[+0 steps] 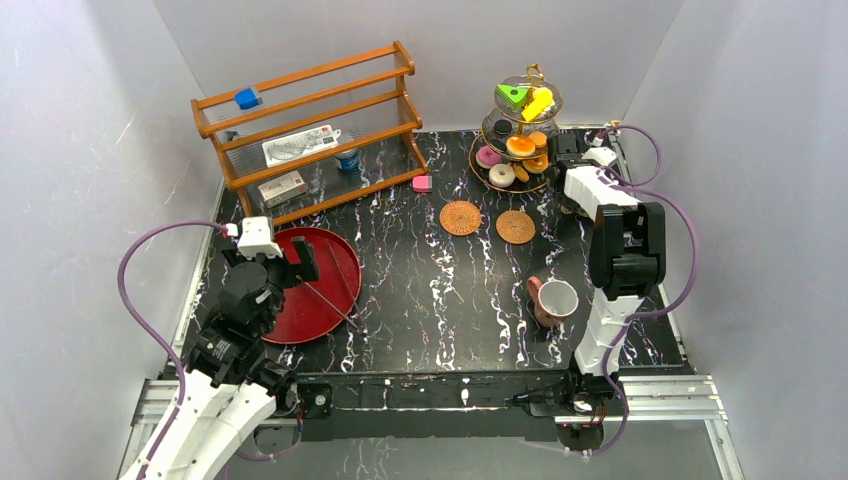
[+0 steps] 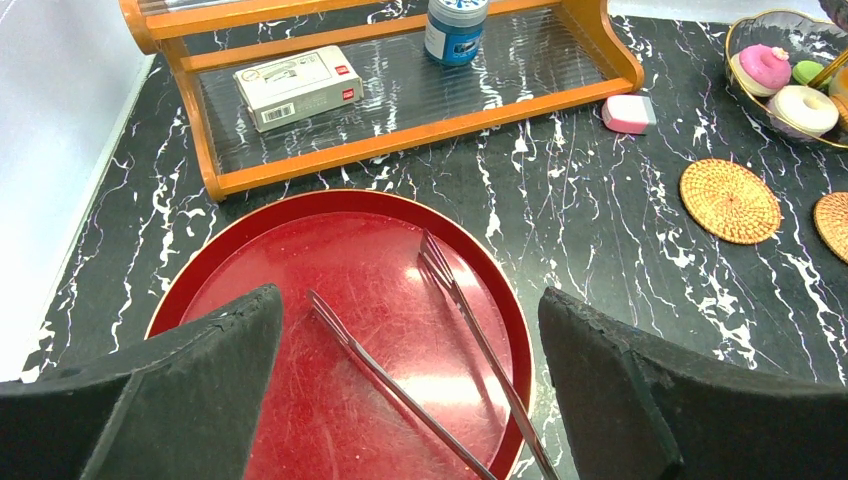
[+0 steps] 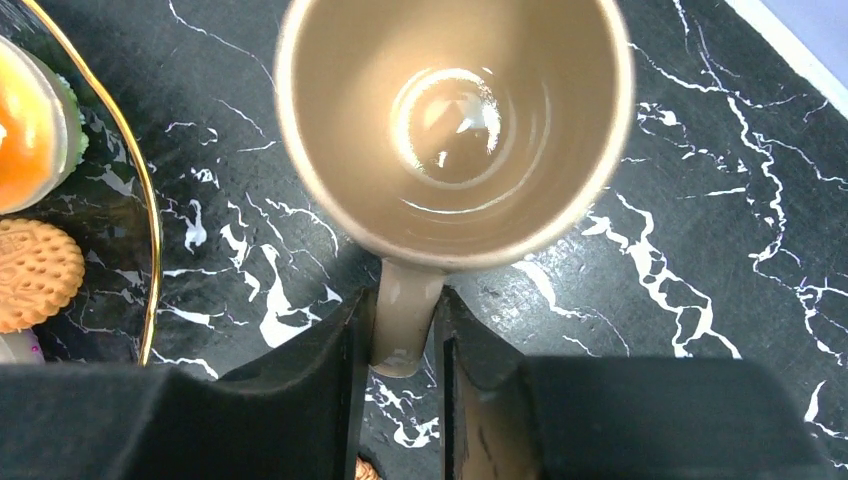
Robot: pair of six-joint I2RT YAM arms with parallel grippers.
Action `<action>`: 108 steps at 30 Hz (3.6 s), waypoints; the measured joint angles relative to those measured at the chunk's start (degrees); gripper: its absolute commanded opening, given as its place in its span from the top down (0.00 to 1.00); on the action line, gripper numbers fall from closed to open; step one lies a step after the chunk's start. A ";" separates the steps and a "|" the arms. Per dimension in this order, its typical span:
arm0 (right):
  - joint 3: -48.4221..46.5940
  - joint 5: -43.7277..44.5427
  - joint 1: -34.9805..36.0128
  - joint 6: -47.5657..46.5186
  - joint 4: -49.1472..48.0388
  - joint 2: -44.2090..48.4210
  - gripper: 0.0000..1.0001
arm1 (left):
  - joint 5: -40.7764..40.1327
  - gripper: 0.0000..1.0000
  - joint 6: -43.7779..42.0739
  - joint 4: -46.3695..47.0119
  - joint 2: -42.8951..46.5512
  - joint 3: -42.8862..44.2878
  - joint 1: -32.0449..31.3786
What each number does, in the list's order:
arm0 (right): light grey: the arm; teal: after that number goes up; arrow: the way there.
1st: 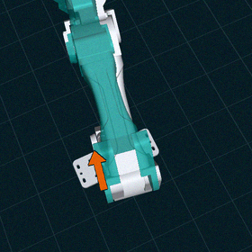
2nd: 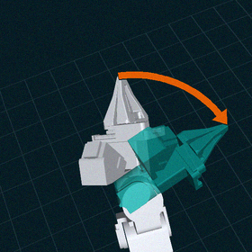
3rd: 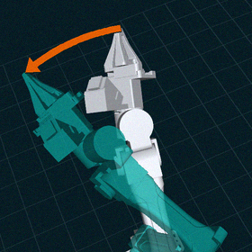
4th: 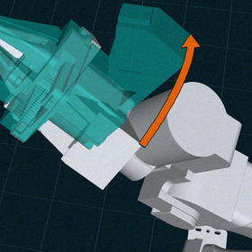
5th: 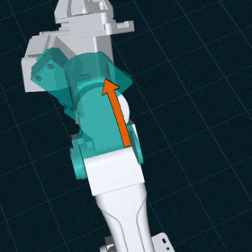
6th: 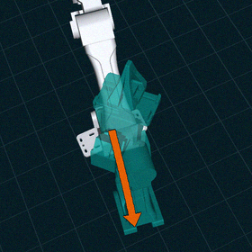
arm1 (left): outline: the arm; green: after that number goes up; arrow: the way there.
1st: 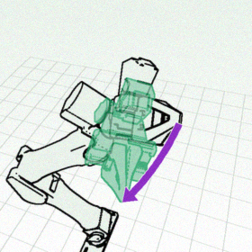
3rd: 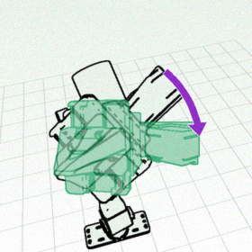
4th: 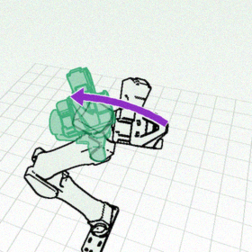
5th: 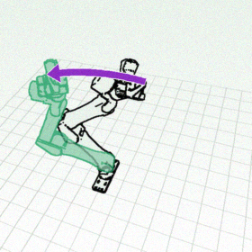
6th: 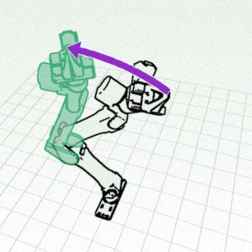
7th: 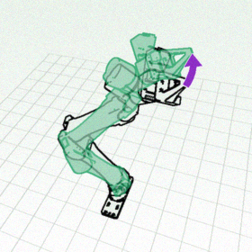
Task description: Serve the afternoon tea
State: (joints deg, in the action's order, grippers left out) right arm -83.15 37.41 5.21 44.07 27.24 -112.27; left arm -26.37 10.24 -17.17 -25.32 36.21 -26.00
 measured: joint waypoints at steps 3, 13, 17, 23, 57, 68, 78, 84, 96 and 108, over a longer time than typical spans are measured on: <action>0.00 0.11 -0.13 -1.49 0.09 0.02 0.76 | 0.00 0.05 0.00 0.00 -0.13 0.00 0.00; 5.16 -1.62 -0.22 -9.42 -2.43 4.13 1.00 | 0.00 0.05 0.00 0.00 -0.15 0.00 0.00; 8.61 -3.06 0.07 -12.48 -3.39 8.15 1.00 | 0.00 0.05 0.00 0.00 -0.15 0.00 0.00; 11.52 -4.83 1.25 -15.93 -3.50 13.92 1.00 | 0.00 0.05 0.00 0.00 -0.09 0.00 0.00; 29.05 -14.71 27.30 -38.53 -36.17 23.61 1.00 | 0.00 0.05 0.00 0.02 0.00 0.00 0.00; 32.33 -18.71 28.22 -42.75 -47.23 20.96 1.00 | 0.00 0.05 0.00 0.02 -0.02 0.00 0.00; 33.62 -20.09 28.57 -42.99 -51.87 19.96 1.00 | 0.00 0.05 0.00 0.02 -0.22 0.00 0.00; 35.69 -20.31 28.57 -42.82 -53.02 19.91 1.00 | 0.00 0.05 0.00 0.00 -0.39 0.00 0.00; 40.92 -21.84 28.57 -42.49 -61.33 19.63 1.00 | 0.00 0.05 0.00 0.00 -0.39 0.00 0.00; 43.52 -21.94 28.57 -42.56 -66.01 19.65 1.00 | -0.02 0.05 0.00 -0.04 -0.68 0.00 0.00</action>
State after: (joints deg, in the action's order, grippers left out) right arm -39.64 15.46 33.78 1.52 -38.76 -92.62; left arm -26.39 10.24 -17.21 -26.00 36.21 -26.00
